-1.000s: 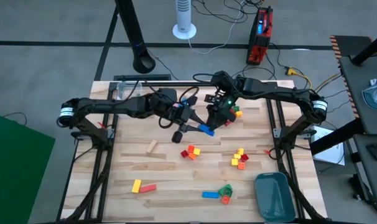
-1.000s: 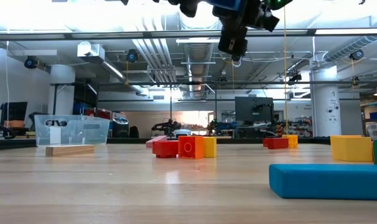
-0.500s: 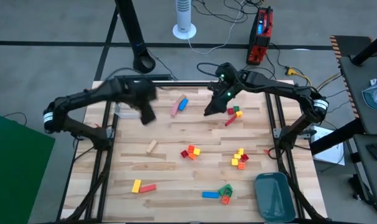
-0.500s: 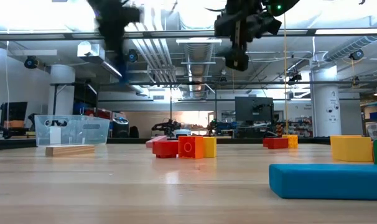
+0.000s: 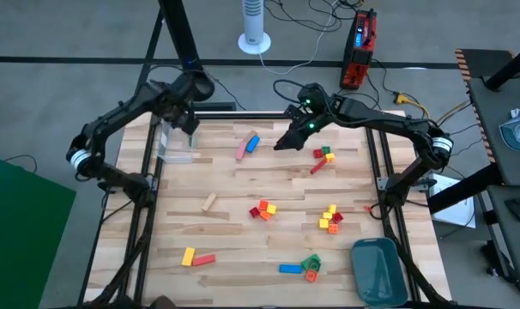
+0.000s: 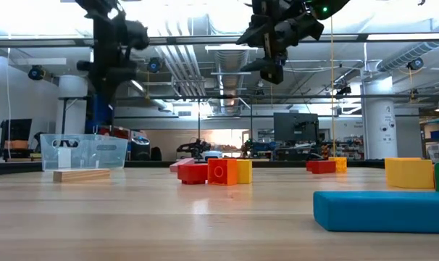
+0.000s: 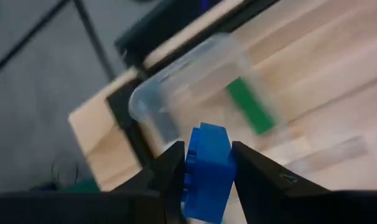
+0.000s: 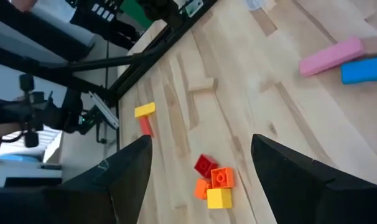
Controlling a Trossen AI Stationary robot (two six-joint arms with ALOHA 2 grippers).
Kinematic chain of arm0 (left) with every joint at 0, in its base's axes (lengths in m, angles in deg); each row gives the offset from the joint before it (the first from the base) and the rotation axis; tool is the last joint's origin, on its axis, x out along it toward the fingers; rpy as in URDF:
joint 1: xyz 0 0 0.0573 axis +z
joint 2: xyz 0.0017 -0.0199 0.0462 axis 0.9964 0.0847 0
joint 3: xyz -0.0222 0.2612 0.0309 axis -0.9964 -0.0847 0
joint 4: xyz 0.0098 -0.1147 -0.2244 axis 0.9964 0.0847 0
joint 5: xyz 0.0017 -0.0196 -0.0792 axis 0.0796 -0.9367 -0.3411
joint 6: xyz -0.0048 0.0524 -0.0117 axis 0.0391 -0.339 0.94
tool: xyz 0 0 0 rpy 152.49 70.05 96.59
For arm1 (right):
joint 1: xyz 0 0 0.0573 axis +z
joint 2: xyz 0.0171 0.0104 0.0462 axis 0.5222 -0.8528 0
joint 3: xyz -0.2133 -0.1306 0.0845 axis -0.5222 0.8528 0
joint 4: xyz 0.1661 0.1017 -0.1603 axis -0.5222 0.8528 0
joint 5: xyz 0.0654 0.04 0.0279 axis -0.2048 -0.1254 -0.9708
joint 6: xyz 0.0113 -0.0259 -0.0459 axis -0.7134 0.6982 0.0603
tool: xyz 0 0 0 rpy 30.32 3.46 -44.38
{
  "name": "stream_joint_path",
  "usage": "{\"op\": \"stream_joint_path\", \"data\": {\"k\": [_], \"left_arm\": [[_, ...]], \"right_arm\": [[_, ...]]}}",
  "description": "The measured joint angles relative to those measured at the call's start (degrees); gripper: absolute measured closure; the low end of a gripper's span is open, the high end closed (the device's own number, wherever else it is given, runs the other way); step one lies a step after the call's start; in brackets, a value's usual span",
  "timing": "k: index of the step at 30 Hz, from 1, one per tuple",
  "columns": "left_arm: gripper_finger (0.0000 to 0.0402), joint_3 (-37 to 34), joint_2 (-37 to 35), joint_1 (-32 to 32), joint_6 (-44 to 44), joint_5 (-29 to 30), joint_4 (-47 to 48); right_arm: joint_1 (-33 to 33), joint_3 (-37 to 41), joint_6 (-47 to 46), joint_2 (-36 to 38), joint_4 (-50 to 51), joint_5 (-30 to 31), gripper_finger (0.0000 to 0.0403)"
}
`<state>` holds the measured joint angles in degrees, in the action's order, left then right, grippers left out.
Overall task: Sort blocks by size
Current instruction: Put the blue rectangular game piece into the transparent bin, then put the yellow square wooden block into the blue bin
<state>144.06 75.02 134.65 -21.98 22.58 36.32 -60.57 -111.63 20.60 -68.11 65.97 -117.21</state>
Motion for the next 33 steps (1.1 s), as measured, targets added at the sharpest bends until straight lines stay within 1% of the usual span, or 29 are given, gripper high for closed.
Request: {"op": "stream_joint_path", "data": {"k": [3, 7, 10, 12, 14, 17, 20, 22, 23, 28, 33], "left_arm": [[0.0264, 0.0, 1.3, 1.2, -0.4, -0.8, 2.1], [0.0242, 0.0, 1.4, 0.7, -2.0, -1.6, 1.5], [0.0233, 0.0, 0.5, 0.0, -1.8, -2.1, 0.7], [0.0231, 0.0, -0.7, -0.9, -0.1, -4.3, 0.7], [0.0231, 0.0, -2.5, -2.3, 2.0, -8.3, 0.3], [0.0232, 0.0, -5.8, -6.0, 5.7, -14.1, -0.9], [0.0233, 0.0, -9.0, -11.0, 9.1, -16.8, -4.0], [0.0233, 0.0, -10.7, -14.8, 10.5, -17.0, -7.0], [0.0233, 0.0, -11.3, -16.7, 10.9, -17.1, -8.7], [0.0233, 0.0, -12.7, -26.3, 15.6, -16.9, -16.9], [0.0233, 0.0, -12.1, -33.4, 21.1, -16.6, -20.8]], "right_arm": [[0.4, 0.0, -1.4, 0.0, 0.0, 0.7, 0.0132], [1.0, 0.0, -2.8, 0.0, 0.0, 5.5, 0.0125], [1.2, 0.0, -3.7, 0.0, 0.0, 8.5, 0.0125], [1.3, 0.0, -4.4, -0.2, 0.0, 10.0, 0.0130], [1.3, 0.0, -4.9, -0.3, 0.1, 10.5, 0.0140], [1.6, 0.0, -6.5, -0.6, 0.2, 12.8, 0.0159], [1.7, 0.0, -6.8, -0.8, 1.7, 17.2, 0.0180], [2.0, 0.0, -5.8, -1.3, 1.7, 19.4, 0.0195], [2.0, 0.0, -5.2, -1.6, 1.6, 19.6, 0.0201], [4.6, -0.1, 1.0, -3.4, 2.2, 18.7, 0.0236], [8.9, -0.1, 6.7, -3.9, 1.6, 18.3, 0.0273]]}}
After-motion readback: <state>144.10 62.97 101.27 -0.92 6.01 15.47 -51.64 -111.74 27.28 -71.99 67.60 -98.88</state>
